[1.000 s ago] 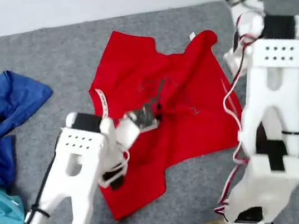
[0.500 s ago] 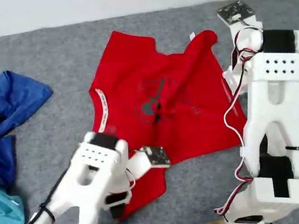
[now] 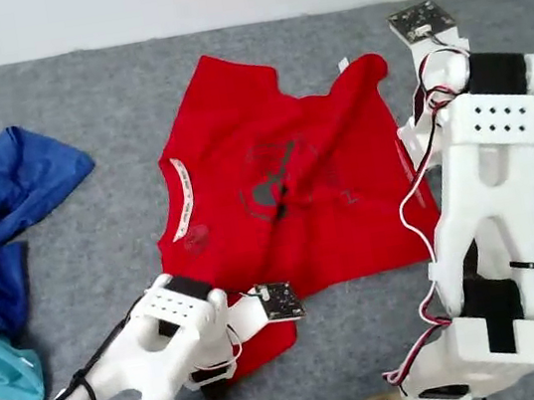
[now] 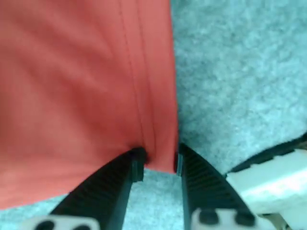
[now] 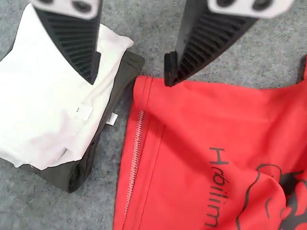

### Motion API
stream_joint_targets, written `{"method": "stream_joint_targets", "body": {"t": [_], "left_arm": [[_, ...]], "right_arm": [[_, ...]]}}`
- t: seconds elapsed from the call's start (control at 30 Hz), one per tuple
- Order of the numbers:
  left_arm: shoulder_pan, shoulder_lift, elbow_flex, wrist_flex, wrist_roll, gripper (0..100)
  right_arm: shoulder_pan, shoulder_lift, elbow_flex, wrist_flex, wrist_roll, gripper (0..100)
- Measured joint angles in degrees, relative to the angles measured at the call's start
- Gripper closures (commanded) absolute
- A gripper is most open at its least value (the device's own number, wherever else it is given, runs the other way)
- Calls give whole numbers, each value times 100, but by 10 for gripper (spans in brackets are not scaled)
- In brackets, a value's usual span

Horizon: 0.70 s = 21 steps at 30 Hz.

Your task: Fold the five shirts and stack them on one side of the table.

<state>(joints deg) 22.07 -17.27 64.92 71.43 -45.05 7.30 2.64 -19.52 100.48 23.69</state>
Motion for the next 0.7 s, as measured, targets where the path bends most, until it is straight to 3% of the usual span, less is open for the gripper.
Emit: {"method": "stream_joint_targets", "body": {"t": [0.23,0.43,0.7], "left_arm": [[9,0,18,-53,-9,987],[35,9,-88,9,-9,985],[53,18,-642,1020,0,985]], "right_arm": [[0,0,0,0,0,775],[18,0,0,0,0,775],[18,0,202,0,0,775]]}}
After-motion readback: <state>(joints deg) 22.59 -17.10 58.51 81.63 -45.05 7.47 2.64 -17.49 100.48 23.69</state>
